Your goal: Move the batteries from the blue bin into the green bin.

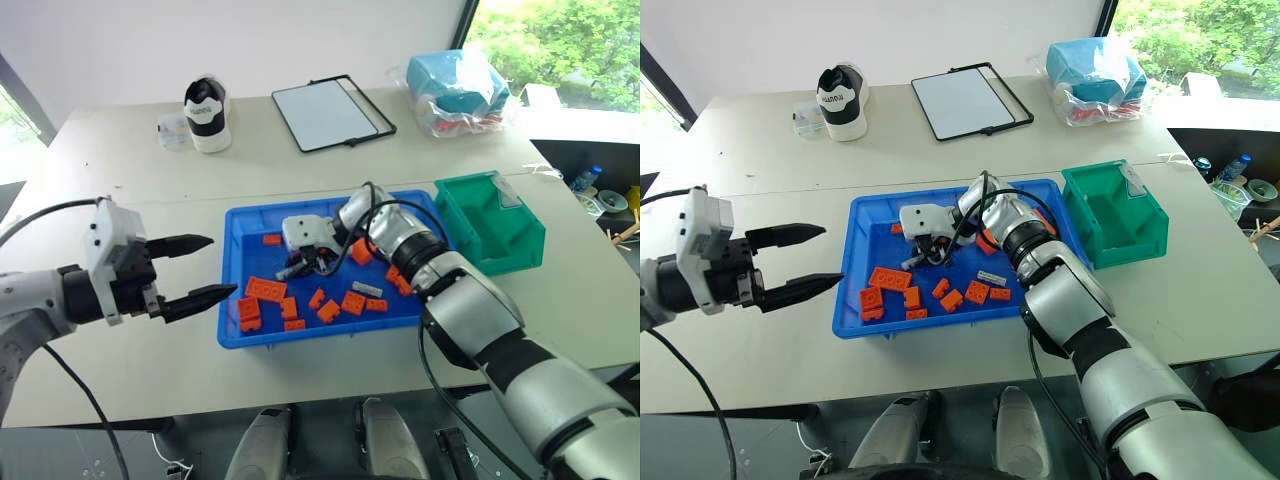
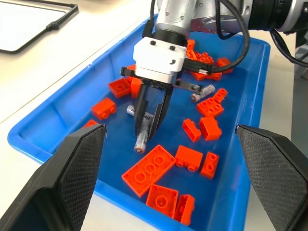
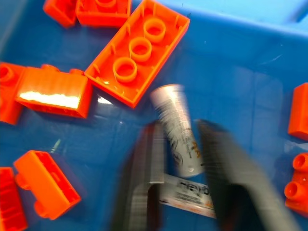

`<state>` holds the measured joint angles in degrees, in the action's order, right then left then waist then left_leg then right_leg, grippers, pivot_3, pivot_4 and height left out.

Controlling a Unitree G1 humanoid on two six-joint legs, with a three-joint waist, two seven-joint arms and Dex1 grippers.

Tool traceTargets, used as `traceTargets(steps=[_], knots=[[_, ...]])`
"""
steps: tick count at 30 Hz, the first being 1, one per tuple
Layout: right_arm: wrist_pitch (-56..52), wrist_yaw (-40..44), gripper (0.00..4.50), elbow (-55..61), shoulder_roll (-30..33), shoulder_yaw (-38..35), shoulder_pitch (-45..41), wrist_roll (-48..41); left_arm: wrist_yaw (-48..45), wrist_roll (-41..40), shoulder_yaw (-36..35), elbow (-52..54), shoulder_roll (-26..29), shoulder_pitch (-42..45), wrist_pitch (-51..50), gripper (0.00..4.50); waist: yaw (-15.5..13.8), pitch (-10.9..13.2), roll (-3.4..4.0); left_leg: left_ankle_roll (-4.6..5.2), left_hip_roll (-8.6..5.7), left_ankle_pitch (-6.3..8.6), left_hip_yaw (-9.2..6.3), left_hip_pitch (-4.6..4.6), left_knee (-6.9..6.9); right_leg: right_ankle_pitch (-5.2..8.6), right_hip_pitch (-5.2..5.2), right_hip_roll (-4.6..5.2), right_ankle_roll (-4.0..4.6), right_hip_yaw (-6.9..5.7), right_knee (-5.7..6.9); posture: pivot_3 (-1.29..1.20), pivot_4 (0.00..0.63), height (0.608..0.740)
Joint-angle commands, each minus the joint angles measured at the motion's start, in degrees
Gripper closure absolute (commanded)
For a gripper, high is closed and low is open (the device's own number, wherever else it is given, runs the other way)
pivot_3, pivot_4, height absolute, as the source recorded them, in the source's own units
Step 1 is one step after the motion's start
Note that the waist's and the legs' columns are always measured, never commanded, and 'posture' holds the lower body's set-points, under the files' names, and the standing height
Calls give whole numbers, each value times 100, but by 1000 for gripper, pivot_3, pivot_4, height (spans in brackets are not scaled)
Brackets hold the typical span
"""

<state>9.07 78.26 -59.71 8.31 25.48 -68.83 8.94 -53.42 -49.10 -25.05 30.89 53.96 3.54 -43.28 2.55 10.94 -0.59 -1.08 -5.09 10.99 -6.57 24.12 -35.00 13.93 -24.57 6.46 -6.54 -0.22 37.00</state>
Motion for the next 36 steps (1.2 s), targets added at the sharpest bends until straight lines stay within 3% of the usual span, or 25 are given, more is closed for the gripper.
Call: traceTargets(steps=[1,5,8,11,16,19,24,32,33,36], knots=[[-659,128,4346,1384,206,-446,300,-484,-112,89,166,-141,77,212,170,0,-6,0,0,0,0,0,0,0,0,0,0,0,0,0,0,0,150,731],[-2923,-200,4346,4118,658,-1064,1175,-1161,-270,236,452,-400,64,449,293,0,-38,0,0,0,-1,0,-2,1,-3,0,0,2,0,1,3,0,150,731],[-4744,-1041,4346,5961,983,-1771,1644,-1475,-361,293,643,-564,47,662,335,0,-58,0,1,1,-2,0,-1,5,-5,0,-3,4,0,2,3,0,150,731],[-6171,-1915,4346,7106,1438,-2670,1932,-1547,-426,337,861,-691,10,877,357,0,-99,-1,0,1,0,0,-1,12,-6,1,-8,5,1,3,2,0,150,731],[-7326,-2871,4346,7906,2657,-3696,2763,-1305,-555,463,1208,-944,-88,1217,448,0,-246,-4,-5,3,-4,1,8,18,-11,13,-3,21,19,-1,-10,0,150,731],[-7728,-3190,4346,8173,2936,-4202,3258,-1461,-642,548,1381,-1118,-156,1412,515,0,-233,-3,-3,7,-5,1,23,22,-12,14,-4,30,20,1,-20,0,150,731],[-7653,-3894,4346,8007,3083,-4409,3730,-1363,-713,643,1567,-1276,-275,1643,572,0,-142,-3,-2,11,6,2,31,21,-12,12,-6,30,17,3,-21,0,150,731],[-7107,-4269,293,7694,3288,-4102,3843,-1459,-736,715,1633,-1389,-342,1825,581,0,-183,-3,-2,13,2,1,32,22,-17,8,0,27,8,2,-25,0,150,731],[-7006,-4229,19,7707,3222,-3989,3685,-1560,-723,704,1606,-1368,-335,1815,560,0,-183,-3,-2,13,2,1,32,22,-17,7,0,27,7,1,-26,0,150,731],[-7034,-4005,19,7883,2805,-3485,3112,-2047,-706,668,1486,-1263,-277,1694,511,0,-111,-2,-2,13,3,2,33,21,-16,3,-1,26,-1,2,-26,0,150,731]])
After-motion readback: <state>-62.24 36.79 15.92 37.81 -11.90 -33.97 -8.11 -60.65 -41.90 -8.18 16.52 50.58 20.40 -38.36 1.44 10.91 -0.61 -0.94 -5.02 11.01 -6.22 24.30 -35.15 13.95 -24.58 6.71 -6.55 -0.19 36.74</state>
